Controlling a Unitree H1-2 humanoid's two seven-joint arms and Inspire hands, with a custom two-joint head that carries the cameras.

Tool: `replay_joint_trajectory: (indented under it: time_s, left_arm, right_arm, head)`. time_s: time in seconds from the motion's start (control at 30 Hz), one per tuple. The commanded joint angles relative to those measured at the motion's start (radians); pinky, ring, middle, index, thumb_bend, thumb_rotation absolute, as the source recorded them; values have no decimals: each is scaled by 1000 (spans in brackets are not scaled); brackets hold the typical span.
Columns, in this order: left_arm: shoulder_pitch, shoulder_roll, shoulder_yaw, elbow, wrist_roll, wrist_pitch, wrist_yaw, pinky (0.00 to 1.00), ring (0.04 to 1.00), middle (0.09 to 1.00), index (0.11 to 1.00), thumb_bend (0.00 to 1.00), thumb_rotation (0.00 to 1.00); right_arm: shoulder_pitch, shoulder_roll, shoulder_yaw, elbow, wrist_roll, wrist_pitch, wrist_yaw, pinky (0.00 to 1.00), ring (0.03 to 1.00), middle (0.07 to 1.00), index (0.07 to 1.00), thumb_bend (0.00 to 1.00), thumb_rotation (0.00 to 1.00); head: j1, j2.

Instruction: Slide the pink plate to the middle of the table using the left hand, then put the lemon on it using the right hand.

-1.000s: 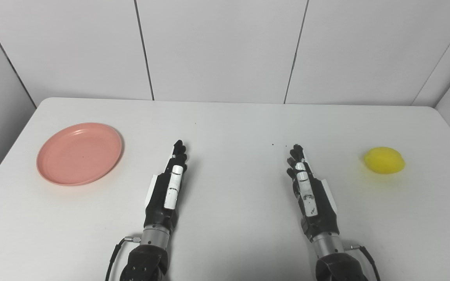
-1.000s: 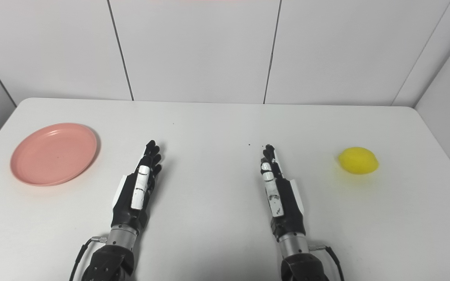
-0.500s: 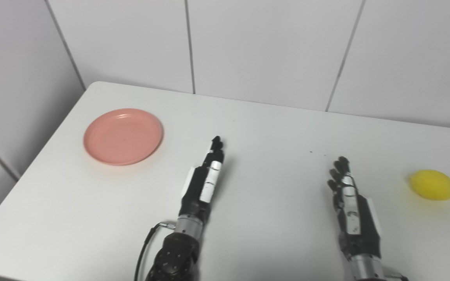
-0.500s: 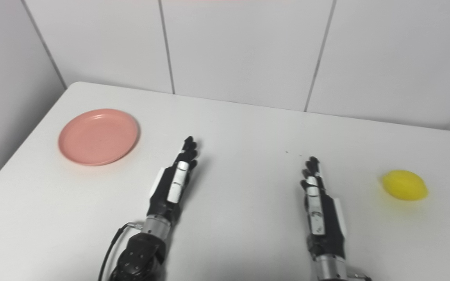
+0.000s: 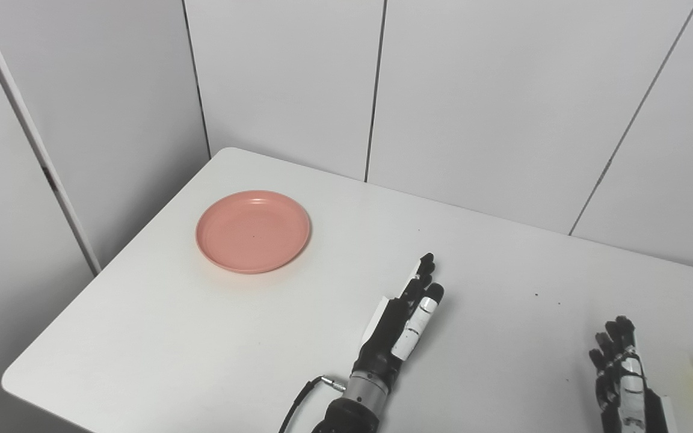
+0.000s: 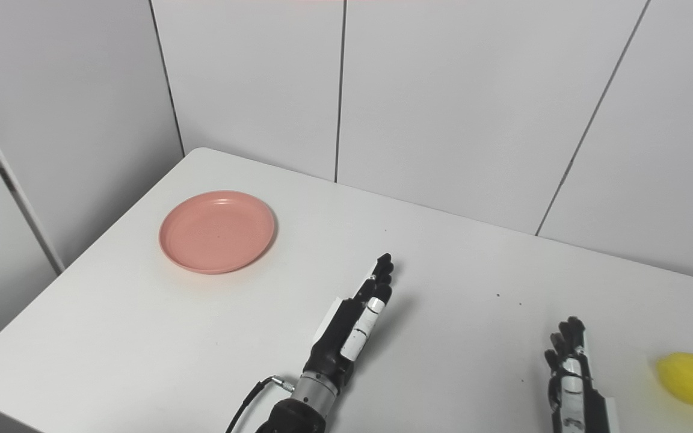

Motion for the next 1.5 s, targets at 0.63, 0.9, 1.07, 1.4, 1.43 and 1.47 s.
replay_joint_trajectory:
  time_s: [0.63,0.9,1.07,1.4,1.43,1.47]
  left_arm:
    - [35,-3,27,16,-90,-80,-9,1000,1000,1000,1000,639,1000]
    - [35,2,27,17,-99,-81,-14,1000,1000,1000,1000,629,1000]
    - [36,3,28,13,-97,-80,-12,1000,1000,1000,1000,632,1000]
    - [22,23,35,-84,-103,-15,-42,1000,971,977,975,630,1000]
    - [20,23,40,-92,-98,-19,-38,1000,957,967,966,637,1000]
    - [17,26,44,-98,-96,-25,-39,1000,956,966,966,638,1000]
  right_arm:
    - [4,25,-1,13,9,-49,9,1000,1000,1000,1000,640,1000]
    - [2,25,0,12,8,-55,11,1000,1000,1000,1000,643,1000]
    - [3,25,2,4,1,-51,10,1000,1000,1000,1000,644,1000]
    - [6,25,0,5,1,-48,9,1000,1000,1000,1000,638,1000]
    - [4,24,0,10,4,-56,13,1000,1000,1000,1000,630,1000]
    - [2,24,0,15,5,-62,15,1000,1000,1000,1000,629,1000]
  head:
    - [-36,-29]
    - [-38,-28]
    - [-38,-28]
    - [-41,-26]
    - [-41,-27]
    - [-41,-26]
